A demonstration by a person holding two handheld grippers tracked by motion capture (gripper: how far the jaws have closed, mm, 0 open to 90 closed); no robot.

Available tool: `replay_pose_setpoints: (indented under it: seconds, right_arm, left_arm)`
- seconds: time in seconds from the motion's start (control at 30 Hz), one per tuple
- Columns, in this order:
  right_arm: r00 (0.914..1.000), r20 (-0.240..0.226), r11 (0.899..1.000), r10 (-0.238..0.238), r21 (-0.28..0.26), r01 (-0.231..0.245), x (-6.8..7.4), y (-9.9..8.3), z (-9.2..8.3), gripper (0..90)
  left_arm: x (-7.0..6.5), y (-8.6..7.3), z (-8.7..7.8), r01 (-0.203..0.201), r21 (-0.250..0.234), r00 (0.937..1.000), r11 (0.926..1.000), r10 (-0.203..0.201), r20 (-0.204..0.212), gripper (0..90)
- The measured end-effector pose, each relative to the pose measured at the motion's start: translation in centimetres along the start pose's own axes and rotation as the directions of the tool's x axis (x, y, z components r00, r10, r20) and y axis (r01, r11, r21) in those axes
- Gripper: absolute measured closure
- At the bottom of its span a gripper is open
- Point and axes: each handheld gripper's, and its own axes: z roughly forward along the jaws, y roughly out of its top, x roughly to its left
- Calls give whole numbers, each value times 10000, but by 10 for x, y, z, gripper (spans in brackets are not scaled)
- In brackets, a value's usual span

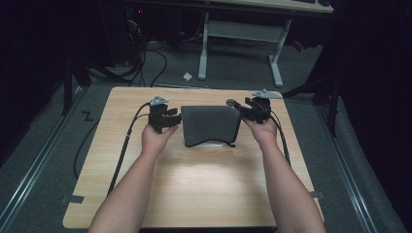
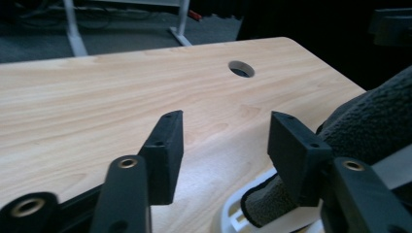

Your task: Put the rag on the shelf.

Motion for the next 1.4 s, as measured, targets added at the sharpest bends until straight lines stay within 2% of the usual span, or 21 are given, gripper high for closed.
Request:
replay_pose_setpoints:
  seconds: [0.1,0.2,0.37,0.43,0.53,0.6,0.67,0.73,0.83,0.9,0.97,1.03,1.13,1.3,1.4]
  right_arm:
    - [9999,107,10000,-79,-34,79,-1,-2,-5,442]
    - [9998,167,9999,-138,-85,140,-5,-5,-12,442]
    - [9993,228,9994,-302,-151,305,-8,-12,-31,438]
    - [9986,270,9983,-460,-350,470,-6,-15,-39,445]
    - [9984,237,9985,-510,-185,515,-4,-19,-50,433]
    - [9975,265,9970,-656,-402,667,-1,-24,-59,440]
    - [9964,314,9965,-791,-227,799,3,-27,-67,434]
    - [9938,416,9938,-1032,-368,1048,9,-32,-75,440]
    - [9918,346,9924,-1228,-38,1230,17,-36,-85,428]
    - [9910,383,9915,-1283,-172,1291,22,-41,-91,431]
    - [9903,350,9909,-1342,126,1338,29,-44,-98,426]
    - [9872,315,9876,-1565,-35,1567,38,-51,-105,430]
    - [9843,164,9844,-1760,64,1759,48,-60,-111,426]
    - [9815,-263,9807,-1899,423,1909,69,-83,-119,425]
    - [9784,-521,9767,-1999,685,2032,82,-99,-120,423]
  left_arm:
    - [1,1,-5,-252,30,9990,9997,253,-372,447]
    - [6,-1,-15,-185,-265,9976,9995,167,-669,440]
    - [13,-8,-34,-325,-249,9937,9992,297,-1085,436]
    - [15,-11,-43,-305,-303,9931,9991,268,-1145,435]
    - [15,-15,-57,-331,-425,9929,9985,279,-1159,429]
    - [14,-18,-64,-444,-396,9922,9982,395,-1182,426]
    - [12,-24,-75,-521,-481,9921,9975,462,-1164,424]
    - [10,-30,-82,-597,-452,9913,9972,539,-1197,425]
    - [5,-42,-96,-714,-387,9914,9967,667,-1124,425]
    - [1,-52,-103,-817,-282,9912,9963,783,-1071,425]
    - [-4,-62,-110,-813,-217,9923,9965,789,-957,425]
    - [-10,-73,-115,-802,-65,9932,9968,793,-851,425]
    - [-21,-90,-121,-717,-1,9959,9974,716,-562,423]
    - [-46,-114,-118,-853,415,9963,9955,855,-31,417]
    - [-64,-124,-110,-1139,681,9931,9912,1117,355,412]
